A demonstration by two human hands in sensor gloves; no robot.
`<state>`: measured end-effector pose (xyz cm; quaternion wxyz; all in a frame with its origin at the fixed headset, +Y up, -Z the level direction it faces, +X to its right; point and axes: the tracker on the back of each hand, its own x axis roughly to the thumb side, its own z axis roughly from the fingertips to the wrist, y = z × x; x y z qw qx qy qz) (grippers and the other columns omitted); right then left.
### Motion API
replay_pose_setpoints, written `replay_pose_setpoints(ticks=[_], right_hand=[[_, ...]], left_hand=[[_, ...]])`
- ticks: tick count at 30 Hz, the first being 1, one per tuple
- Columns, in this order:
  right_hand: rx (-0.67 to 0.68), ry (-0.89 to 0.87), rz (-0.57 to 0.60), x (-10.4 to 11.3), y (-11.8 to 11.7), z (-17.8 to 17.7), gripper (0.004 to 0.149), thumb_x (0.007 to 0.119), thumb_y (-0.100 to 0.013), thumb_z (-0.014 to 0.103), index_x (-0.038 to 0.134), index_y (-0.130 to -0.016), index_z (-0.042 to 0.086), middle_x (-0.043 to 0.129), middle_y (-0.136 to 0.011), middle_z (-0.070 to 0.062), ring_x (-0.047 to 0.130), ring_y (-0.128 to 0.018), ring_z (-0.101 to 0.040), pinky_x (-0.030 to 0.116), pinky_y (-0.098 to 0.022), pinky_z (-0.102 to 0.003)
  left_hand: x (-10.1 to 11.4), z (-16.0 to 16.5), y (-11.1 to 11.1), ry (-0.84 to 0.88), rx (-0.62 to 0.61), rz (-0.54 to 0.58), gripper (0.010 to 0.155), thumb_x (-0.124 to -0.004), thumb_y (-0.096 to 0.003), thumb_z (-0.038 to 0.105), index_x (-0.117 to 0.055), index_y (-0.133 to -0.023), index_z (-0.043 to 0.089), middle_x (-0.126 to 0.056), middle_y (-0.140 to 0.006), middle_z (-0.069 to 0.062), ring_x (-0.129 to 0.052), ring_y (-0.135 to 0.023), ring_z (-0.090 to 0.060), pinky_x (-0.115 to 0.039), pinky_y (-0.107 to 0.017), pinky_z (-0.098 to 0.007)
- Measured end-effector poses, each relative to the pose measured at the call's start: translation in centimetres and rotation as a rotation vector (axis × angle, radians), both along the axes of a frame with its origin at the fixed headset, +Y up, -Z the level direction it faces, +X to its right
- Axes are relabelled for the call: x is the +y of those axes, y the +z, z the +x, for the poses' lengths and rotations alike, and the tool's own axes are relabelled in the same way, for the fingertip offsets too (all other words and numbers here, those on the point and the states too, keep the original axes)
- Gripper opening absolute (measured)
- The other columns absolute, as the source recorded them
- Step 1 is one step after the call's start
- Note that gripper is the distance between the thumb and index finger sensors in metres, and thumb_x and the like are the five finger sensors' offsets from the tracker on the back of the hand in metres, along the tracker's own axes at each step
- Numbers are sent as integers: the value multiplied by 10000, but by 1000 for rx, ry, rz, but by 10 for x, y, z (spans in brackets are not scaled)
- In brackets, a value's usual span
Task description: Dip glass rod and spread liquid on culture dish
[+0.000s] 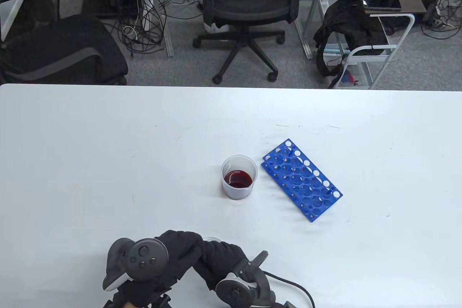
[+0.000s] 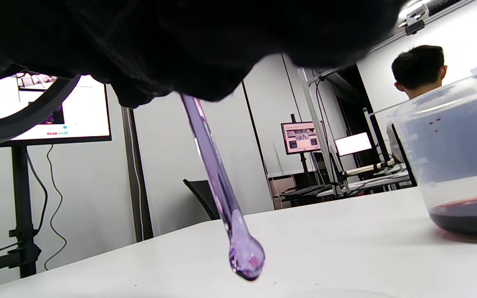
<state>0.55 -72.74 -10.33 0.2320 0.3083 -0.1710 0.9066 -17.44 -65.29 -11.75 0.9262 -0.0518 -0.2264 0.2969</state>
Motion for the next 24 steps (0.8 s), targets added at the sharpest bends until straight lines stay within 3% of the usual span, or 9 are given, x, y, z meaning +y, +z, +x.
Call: replay_pose_setpoints(ticks=[4,8,14,24], right_hand=[[-21,-26,12,7,-4,8,422,750,-580,394,769,-875,92,930,-623,-26,885,-304,-52,880,-250,-307],[-58,-46,25,14,-9,19,419,741,-586,389,761,-882,94,926,-635,-31,885,-311,-55,880,-254,-308],[-123,-89,73,30,-15,38,412,733,-593,387,755,-887,99,923,-645,-38,884,-315,-56,879,-257,-308],[-324,-194,167,69,-36,94,404,702,-617,373,714,-915,101,908,-694,-86,884,-344,-81,872,-280,-332]], left_hand=[[11,-10,8,27,89,144,699,-687,-558,618,-674,-1111,192,-755,-1108,-143,-790,-976,-468,-695,-725,-599],[13,-20,6,-45,125,172,885,-650,-519,723,-404,-1228,253,-431,-1274,-195,-476,-1142,-567,-471,-780,-740],[-1,-37,2,-252,189,185,981,-607,-479,797,-161,-1217,331,-148,-1282,-213,-177,-1134,-630,-285,-720,-845],[-35,-72,-5,-464,252,73,1012,-574,-457,834,-43,-1179,362,8,-1239,-213,-41,-1085,-644,-205,-676,-866]])
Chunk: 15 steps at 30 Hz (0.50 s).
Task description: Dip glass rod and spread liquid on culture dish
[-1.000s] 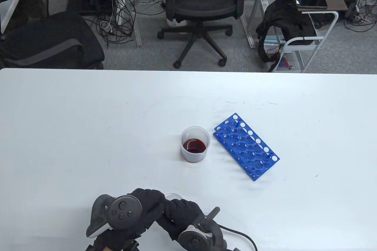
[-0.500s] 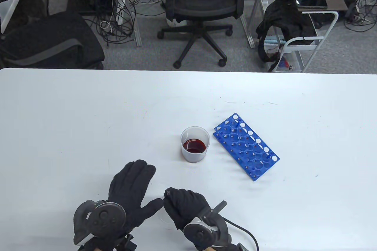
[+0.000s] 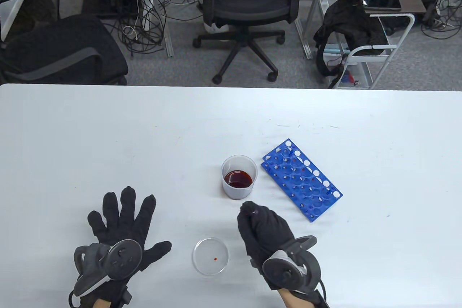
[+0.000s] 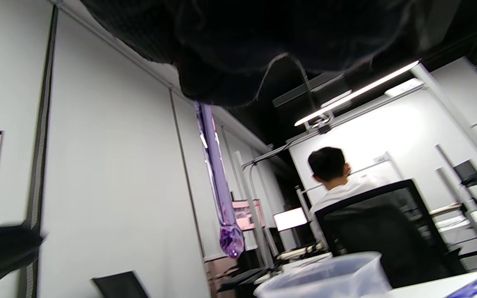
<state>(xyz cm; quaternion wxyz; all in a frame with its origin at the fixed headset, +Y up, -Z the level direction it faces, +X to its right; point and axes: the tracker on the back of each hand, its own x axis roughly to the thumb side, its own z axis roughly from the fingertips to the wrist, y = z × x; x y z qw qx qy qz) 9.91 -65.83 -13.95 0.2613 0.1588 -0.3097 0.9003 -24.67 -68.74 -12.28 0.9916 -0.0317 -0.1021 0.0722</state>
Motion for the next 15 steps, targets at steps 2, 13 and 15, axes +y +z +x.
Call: replay_pose_setpoints(ticks=[2,13,15], right_hand=[[-73,-6,19,8,-7,15,403,705,-617,372,717,-915,99,908,-696,-92,884,-346,-85,871,-280,-335],[-374,-49,-116,-2,-61,87,383,739,-612,369,753,-895,111,926,-689,-120,891,-335,-85,875,-268,-333],[-381,-45,-158,-13,-65,92,380,755,-606,372,768,-885,114,935,-683,-121,895,-329,-84,877,-263,-332]], left_hand=[[-8,-2,-3,-20,-2,-44,1013,-567,-455,837,-29,-1172,365,25,-1231,-209,-30,-1080,-644,-199,-673,-866],[-17,-10,-8,-38,22,-106,1016,-559,-460,837,10,-1156,363,67,-1212,-207,-4,-1067,-645,-185,-665,-868],[-16,-9,-7,-37,20,-104,1018,-560,-459,837,12,-1155,362,67,-1211,-208,-5,-1068,-646,-185,-665,-868]])
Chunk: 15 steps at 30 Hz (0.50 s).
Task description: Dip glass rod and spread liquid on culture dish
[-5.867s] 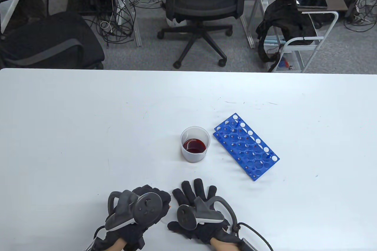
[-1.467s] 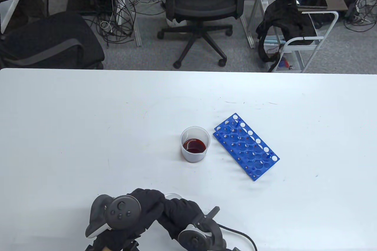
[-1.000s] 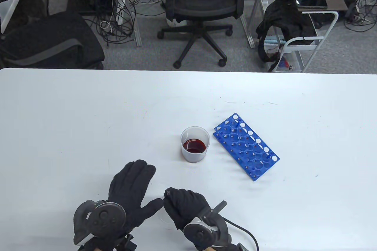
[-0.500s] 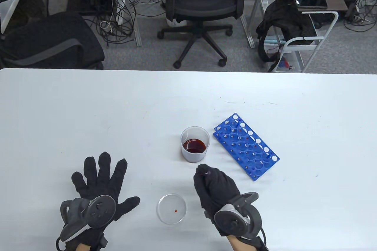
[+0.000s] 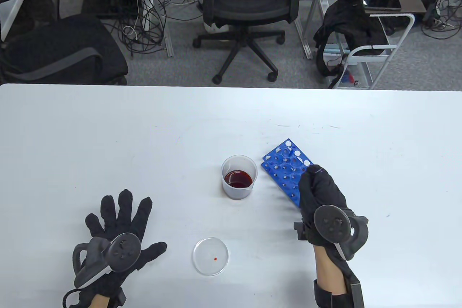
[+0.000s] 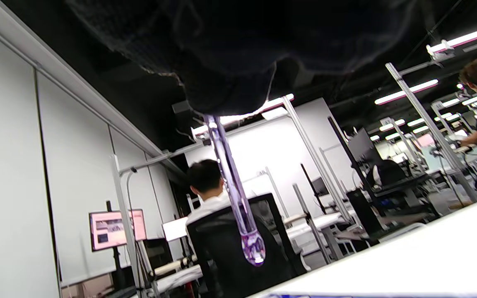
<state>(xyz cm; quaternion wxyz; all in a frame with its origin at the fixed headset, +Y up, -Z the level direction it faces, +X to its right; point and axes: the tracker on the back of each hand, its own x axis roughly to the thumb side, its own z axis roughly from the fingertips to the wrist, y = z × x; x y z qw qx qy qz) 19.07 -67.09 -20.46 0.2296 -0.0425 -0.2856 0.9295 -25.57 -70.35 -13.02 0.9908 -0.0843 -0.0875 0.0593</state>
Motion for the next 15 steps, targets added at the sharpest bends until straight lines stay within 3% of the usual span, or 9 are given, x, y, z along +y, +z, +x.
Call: replay_pose_setpoints(ticks=[15], right_hand=[[-16,11,-221,-37,-20,7,383,834,-568,379,832,-852,122,983,-670,-113,923,-299,-68,895,-242,-317]], left_hand=[[1,7,3,-8,-14,-12,1015,-559,-464,831,12,-1154,355,61,-1210,-211,-7,-1064,-646,-184,-664,-866]])
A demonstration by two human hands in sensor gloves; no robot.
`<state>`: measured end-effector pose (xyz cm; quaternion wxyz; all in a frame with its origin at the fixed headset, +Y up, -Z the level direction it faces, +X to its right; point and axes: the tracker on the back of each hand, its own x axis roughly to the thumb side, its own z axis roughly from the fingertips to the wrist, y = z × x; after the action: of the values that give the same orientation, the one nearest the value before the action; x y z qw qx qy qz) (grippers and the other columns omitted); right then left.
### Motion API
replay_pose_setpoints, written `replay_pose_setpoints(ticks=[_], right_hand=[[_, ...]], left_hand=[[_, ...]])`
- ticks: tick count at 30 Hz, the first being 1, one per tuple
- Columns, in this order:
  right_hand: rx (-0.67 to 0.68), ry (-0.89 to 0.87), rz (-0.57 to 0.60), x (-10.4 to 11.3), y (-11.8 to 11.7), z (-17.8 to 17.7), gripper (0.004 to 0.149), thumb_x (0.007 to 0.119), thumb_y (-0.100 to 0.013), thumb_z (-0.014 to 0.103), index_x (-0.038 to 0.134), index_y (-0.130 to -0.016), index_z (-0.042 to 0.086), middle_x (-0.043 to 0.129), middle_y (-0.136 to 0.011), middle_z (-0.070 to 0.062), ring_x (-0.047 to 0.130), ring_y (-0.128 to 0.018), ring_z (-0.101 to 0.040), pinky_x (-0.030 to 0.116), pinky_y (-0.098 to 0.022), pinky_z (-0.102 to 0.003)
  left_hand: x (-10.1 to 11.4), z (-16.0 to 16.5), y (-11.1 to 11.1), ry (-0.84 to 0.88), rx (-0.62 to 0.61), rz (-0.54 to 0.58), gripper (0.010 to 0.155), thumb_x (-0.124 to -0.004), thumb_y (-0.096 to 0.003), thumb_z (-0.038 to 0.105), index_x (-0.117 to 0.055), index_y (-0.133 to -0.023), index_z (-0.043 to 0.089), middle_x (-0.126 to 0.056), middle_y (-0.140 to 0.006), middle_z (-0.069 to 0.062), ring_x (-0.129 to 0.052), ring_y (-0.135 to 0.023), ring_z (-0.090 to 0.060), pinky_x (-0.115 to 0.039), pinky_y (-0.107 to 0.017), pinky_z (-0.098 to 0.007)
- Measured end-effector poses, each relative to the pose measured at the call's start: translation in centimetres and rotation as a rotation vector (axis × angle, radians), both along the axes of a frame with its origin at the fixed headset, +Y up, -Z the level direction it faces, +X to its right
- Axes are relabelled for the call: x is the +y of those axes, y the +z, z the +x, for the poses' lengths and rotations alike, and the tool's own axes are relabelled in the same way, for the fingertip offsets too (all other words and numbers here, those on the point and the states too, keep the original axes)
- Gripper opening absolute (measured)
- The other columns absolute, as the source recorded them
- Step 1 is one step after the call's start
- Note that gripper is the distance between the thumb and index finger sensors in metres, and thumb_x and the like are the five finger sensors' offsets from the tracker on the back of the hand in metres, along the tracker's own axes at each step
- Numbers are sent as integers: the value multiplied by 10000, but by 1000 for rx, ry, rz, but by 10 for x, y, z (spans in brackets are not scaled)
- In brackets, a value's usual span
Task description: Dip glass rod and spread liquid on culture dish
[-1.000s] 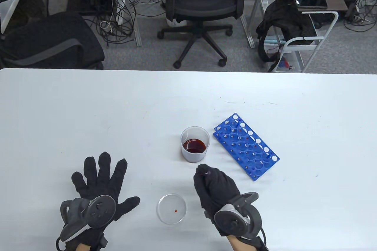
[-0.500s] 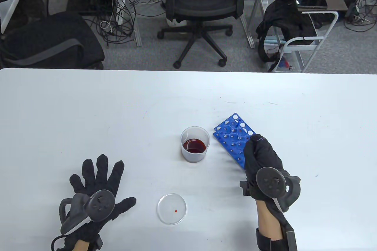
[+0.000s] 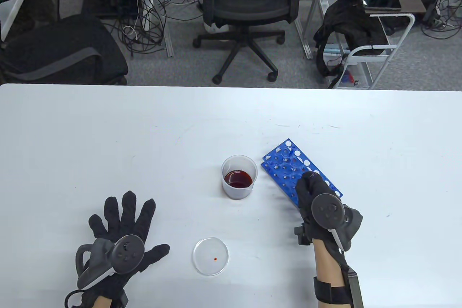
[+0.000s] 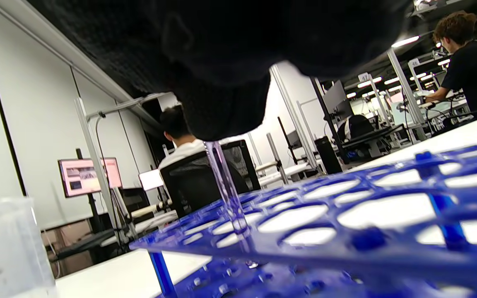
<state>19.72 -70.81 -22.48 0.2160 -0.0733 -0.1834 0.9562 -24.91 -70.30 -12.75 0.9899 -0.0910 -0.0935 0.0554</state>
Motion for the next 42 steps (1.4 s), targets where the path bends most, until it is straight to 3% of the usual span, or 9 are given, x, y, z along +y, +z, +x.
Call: replay_pose_setpoints(ticks=[9,11,15,18,22,28,32,37,42], right_hand=[[16,-56,-155,-18,-9,3,401,851,-561,361,837,-861,95,991,-681,-122,934,-297,-75,899,-243,-321],[11,-91,-144,-19,-10,4,403,857,-559,349,840,-861,83,991,-677,-135,934,-296,-86,894,-241,-334],[23,-91,-249,-15,-6,7,503,812,-592,399,750,-976,80,902,-835,-172,921,-426,-168,860,-337,-397],[18,-90,-222,-2,2,10,737,801,-585,495,560,-1101,27,730,-994,-256,876,-636,-321,806,-436,-478],[55,-83,-137,22,16,5,985,746,-590,590,252,-1160,-43,434,-1125,-368,585,-936,-601,611,-604,-712],[200,15,-9,61,62,-25,1075,680,-575,703,133,-1171,-4,226,-1151,-428,314,-998,-711,431,-614,-856],[350,49,-3,72,82,-55,1107,659,-552,744,91,-1168,22,154,-1149,-426,202,-999,-717,345,-592,-903],[528,142,-98,57,98,-100,1119,636,-529,776,27,-1155,76,36,-1158,-349,78,-988,-699,250,-564,-926],[648,288,-260,22,107,-135,1134,600,-513,797,-29,-1135,87,-34,-1141,-328,9,-972,-684,204,-552,-925]], left_hand=[[-1,2,-1,0,-3,-22,1015,-560,-464,829,15,-1152,353,60,-1209,-212,-13,-1065,-647,-187,-666,-866],[-1,3,-1,-4,-4,-27,1016,-560,-464,828,15,-1152,352,61,-1209,-211,-13,-1065,-648,-186,-666,-866],[-2,5,-1,-10,-13,-39,1017,-560,-463,829,22,-1148,354,67,-1207,-213,-10,-1065,-648,-185,-666,-866],[-2,7,-1,-10,-21,-39,1018,-559,-462,830,26,-1146,355,70,-1206,-210,-8,-1064,-649,-182,-665,-867],[-2,8,-1,-8,-29,-40,1018,-558,-463,830,29,-1144,353,73,-1203,-211,-7,-1064,-648,-182,-664,-867],[-2,11,1,-5,-53,-46,1020,-556,-462,832,36,-1141,353,80,-1199,-211,-8,-1062,-653,-184,-664,-867],[-3,13,3,-10,-62,-47,1023,-550,-460,835,51,-1133,354,86,-1196,-212,-9,-1061,-653,-187,-663,-868],[-5,17,4,-8,-76,-65,1037,-541,-453,840,93,-1109,348,106,-1184,-216,0,-1055,-657,-186,-661,-869],[-6,17,6,-7,-81,-70,1036,-536,-453,842,99,-1104,346,108,-1181,-215,0,-1054,-656,-188,-661,-869]])
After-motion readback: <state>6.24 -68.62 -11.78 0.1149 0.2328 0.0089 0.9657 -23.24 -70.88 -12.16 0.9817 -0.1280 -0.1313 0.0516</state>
